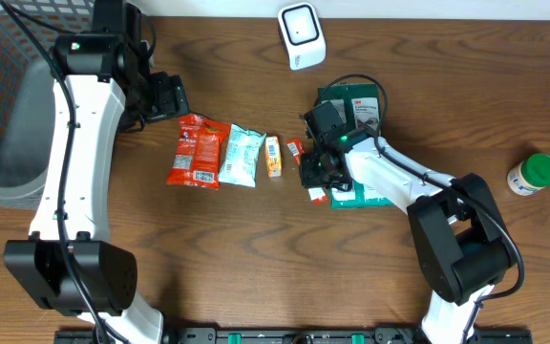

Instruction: Scan the item barcode

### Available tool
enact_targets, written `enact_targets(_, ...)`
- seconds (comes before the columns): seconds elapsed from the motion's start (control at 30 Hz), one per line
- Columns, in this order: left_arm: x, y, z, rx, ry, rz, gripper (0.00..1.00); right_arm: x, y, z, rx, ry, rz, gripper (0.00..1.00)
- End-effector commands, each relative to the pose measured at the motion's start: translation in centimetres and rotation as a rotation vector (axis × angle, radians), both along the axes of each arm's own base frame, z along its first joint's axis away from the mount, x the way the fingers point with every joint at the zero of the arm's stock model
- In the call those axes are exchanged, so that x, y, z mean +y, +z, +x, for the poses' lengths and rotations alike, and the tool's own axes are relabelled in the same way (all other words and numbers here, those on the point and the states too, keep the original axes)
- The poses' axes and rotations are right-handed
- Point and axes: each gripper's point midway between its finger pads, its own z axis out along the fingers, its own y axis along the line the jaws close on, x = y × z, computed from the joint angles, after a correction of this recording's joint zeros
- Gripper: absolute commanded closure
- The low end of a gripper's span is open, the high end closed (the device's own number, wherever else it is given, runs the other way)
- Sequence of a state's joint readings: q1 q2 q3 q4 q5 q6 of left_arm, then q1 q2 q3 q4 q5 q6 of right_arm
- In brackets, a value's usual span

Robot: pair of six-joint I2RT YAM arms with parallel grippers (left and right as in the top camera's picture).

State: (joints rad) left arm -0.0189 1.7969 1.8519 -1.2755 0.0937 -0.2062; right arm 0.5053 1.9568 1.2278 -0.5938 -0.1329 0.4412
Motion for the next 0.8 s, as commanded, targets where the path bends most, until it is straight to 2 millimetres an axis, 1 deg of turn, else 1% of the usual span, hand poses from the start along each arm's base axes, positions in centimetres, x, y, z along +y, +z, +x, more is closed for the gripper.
enact_targets(0.0, 0.4, -0.1, 0.0, 0.005, 0.005, 0.016, 0.11, 0.4, -0.1, -0.4, 0.008, 0.039, 0.01, 0.69)
enact_targets(0.13, 0.4, -0.1, 0.0, 0.005, 0.005, 0.016, 0.11, 0.6, 1.2, 0.1, -0.019, 0.038, 0.034, 0.64)
enact_targets(0.2, 0.4, -0.1, 0.0, 0.005, 0.005, 0.016, 0.11, 0.7, 2.1, 0.4, -0.046, 0.065, 0.04, 0.63)
enact_targets(0.27, 0.4, -0.1, 0.0, 0.005, 0.005, 0.016, 0.11, 0.8, 2.5, 0.6, -0.065, 0.093, 0.04, 0.64)
enact_targets(0.37, 0.4, -0.1, 0.0, 0.005, 0.005, 0.016, 0.11, 0.6, 2.4, 0.5, -0.069, 0.117, 0.028, 0.65)
enact_targets(0.5, 0.4, -0.1, 0.0, 0.005, 0.005, 0.016, 0.11, -0.2, 2.3, 0.8, -0.085, 0.115, -0.021, 0.68)
enact_targets(0.6, 0.4, -0.1, 0.0, 0.005, 0.005, 0.016, 0.11, -0.2, 2.3, 0.8, -0.095, 0.149, -0.029, 0.68)
enact_targets(0.77, 0.4, -0.1, 0.0, 0.005, 0.005, 0.016, 0.11, -0.3, 2.1, 0.8, -0.095, 0.147, -0.037, 0.68)
